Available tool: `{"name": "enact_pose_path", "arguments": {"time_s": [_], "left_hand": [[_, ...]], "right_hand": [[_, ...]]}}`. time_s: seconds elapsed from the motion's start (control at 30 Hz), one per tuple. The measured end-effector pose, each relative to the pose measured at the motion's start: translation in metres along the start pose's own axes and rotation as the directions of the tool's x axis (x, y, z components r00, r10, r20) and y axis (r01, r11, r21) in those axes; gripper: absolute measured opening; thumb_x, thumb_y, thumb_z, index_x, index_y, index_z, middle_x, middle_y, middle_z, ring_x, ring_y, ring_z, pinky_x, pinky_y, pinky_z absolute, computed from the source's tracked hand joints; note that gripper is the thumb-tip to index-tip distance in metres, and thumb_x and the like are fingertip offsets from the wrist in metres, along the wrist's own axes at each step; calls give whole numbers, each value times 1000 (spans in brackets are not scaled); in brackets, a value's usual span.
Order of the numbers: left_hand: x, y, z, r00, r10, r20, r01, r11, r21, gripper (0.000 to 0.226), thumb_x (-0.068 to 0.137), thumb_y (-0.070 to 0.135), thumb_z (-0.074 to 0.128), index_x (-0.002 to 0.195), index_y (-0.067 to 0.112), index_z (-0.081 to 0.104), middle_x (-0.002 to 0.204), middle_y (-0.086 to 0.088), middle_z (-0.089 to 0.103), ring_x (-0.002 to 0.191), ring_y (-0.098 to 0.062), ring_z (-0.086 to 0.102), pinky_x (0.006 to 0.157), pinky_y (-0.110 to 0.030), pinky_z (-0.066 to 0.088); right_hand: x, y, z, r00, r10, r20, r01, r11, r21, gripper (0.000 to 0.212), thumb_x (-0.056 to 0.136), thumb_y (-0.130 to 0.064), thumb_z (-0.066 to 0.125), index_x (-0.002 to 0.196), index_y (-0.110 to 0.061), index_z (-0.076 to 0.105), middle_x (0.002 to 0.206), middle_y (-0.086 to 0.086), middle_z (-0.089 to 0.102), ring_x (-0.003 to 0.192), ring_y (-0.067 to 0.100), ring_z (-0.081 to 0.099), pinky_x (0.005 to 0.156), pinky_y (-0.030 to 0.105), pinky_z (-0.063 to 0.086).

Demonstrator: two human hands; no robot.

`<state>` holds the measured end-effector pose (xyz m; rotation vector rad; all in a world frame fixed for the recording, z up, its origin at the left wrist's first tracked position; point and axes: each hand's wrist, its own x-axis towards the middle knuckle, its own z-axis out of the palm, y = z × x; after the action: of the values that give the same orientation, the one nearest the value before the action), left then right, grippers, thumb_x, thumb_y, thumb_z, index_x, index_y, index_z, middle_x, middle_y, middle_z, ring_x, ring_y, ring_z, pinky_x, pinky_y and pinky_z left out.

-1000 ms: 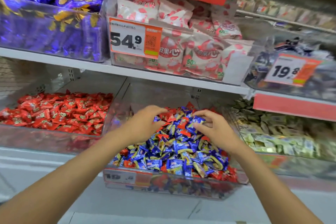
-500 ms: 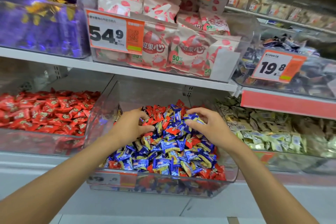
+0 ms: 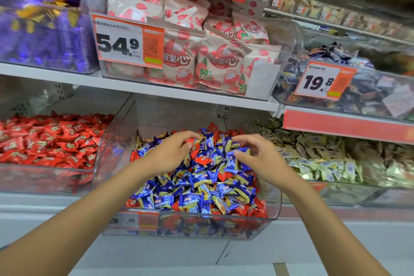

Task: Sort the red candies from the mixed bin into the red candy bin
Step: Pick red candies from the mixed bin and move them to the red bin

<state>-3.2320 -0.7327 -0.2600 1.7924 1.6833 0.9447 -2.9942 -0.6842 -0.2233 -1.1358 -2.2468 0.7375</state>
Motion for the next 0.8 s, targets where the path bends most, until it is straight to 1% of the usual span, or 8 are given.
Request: {"name": "enact_pose_path", "arguments": {"time_s": [0.17, 0.27, 0.33, 0.43, 0.57, 0.63, 0.73, 0.8], "left_hand": [[3, 4, 16, 975, -33, 218, -3, 986, 165, 29, 90, 40, 59, 116, 27, 57, 107, 1, 51, 97, -15, 50, 80, -26, 40], [4, 3, 8, 993, 5, 114, -8, 999, 32, 18, 83, 35, 69, 89, 22, 57, 83, 11, 54, 77, -8, 51, 66, -24, 37], [6, 4, 1, 1000, 4, -23, -4, 1000, -3, 22, 81, 34, 71, 85, 19, 55, 76, 11, 54, 66, -7, 49, 60, -24, 36], [10, 1, -8, 978, -50, -202, 53, 999, 8, 14, 86, 18, 67, 96, 17, 57, 96, 4, 61, 68, -8, 50, 58, -25, 34], [14, -6, -10, 983, -112, -146, 108, 993, -38, 37, 86, -5, 54, 110, 23, 59, 120, 2, 56, 48, -3, 46, 46, -20, 35], [15, -7, -4, 992, -112, -57, 109, 992, -55, 32, 87, 7, 62, 111, 28, 60, 126, -1, 58, 69, -9, 54, 58, -22, 39], [22, -9, 9, 994, -107, 38, 101, 986, 133, 35, 82, 35, 71, 115, 29, 61, 136, 3, 53, 120, -17, 51, 97, -33, 42], [27, -13, 13, 992, -128, 9, 125, 977, 172, 24, 81, 33, 72, 102, 22, 67, 123, 2, 61, 119, -19, 53, 99, -36, 42]], "right_hand": [[-8, -3, 16, 967, -57, 249, 135, 940, -313, 31, 82, -38, 71, 112, -35, 65, 132, -9, 43, 129, 9, 28, 110, 33, 22], [-6, 2, 20, 972, -49, 229, 128, 929, -347, 23, 84, -43, 68, 102, -30, 68, 132, -7, 42, 131, 10, 26, 110, 33, 20], [-3, 1, 18, 990, -78, 114, 101, 972, -212, 15, 84, -39, 68, 88, -25, 70, 122, -12, 47, 124, 7, 34, 104, 28, 24], [5, 1, 12, 996, -91, 7, 91, 996, 19, 13, 86, -29, 68, 77, -20, 68, 106, -17, 59, 111, 4, 52, 101, 33, 37], [9, 5, 15, 973, -92, 211, 112, 990, -89, 15, 79, -40, 74, 92, -39, 65, 116, -13, 59, 117, 9, 49, 105, 39, 38], [6, 5, 21, 948, -49, 316, 106, 980, -168, 30, 77, -42, 75, 105, -40, 65, 124, -13, 52, 124, 7, 38, 108, 34, 29], [5, 6, 24, 967, -61, 246, 106, 979, -175, 21, 82, -29, 74, 101, -31, 68, 120, -13, 51, 120, 3, 35, 109, 31, 27], [4, 9, 23, 973, -41, 227, 85, 978, -191, 21, 83, -29, 72, 102, -32, 66, 123, -14, 49, 125, 4, 33, 111, 34, 27]]}}
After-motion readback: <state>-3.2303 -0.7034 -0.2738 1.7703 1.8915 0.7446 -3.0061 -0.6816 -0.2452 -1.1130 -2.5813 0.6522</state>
